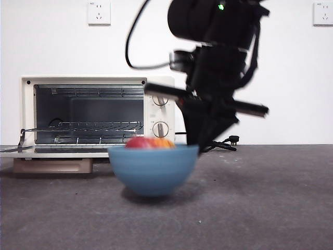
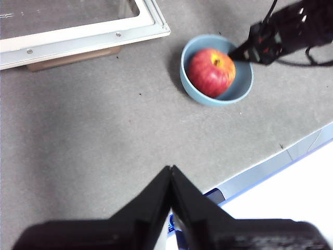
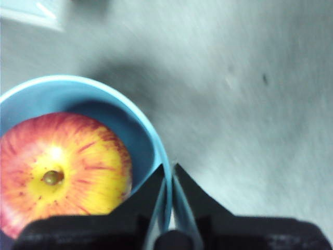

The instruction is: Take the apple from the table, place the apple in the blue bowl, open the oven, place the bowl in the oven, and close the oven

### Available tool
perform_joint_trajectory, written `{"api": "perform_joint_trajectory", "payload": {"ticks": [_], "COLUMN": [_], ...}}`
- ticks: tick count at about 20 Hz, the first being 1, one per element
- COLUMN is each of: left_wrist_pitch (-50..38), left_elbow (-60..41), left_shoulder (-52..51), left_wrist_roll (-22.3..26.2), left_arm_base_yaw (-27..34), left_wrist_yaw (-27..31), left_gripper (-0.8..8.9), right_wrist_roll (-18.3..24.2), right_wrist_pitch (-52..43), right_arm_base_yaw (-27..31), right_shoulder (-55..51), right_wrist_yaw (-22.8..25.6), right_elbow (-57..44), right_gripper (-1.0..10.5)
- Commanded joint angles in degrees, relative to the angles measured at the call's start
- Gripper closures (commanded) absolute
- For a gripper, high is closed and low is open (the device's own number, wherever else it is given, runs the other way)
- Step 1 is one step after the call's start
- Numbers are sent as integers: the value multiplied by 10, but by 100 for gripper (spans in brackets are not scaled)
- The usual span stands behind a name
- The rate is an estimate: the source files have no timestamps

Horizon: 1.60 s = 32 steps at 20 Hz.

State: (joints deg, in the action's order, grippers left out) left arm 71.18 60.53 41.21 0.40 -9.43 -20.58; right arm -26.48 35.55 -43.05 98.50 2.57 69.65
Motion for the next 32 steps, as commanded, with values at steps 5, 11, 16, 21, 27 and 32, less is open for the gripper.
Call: {"api": "perform_joint_trajectory", "payload": {"ticks": [5,11,16,21,27,32], "left_wrist_pitch": [-5,-18,-17,-16,-14,-14], "left_elbow": [-2,-2,-2,-2,-2,-2], "left_shoulder": [-2,-2,-2,-2,-2,-2], "left_wrist_roll": [-4,-4,-4,-4,-4,-4], "left_arm_base_yaw": [-2,-2,-2,-2,-2,-2], "left_wrist_yaw": [-4,-4,-4,-4,-4,-4], "left_gripper": [818,818,818,818,818,818], "right_wrist_roll": [29,72,68,44,-14,-72], "right_wrist_pitch": [29,167,228,215,185,180], "right_arm_base_yaw": [-16,-16,-11,-11,-3,17], "right_shoulder": [33,230,376,413,423,435], "right_wrist_yaw": [-1,-2,-2,13,32,24], "right_elbow": [192,519,730,762,761,760], "right_gripper": [958,958,958,958,958,958]}}
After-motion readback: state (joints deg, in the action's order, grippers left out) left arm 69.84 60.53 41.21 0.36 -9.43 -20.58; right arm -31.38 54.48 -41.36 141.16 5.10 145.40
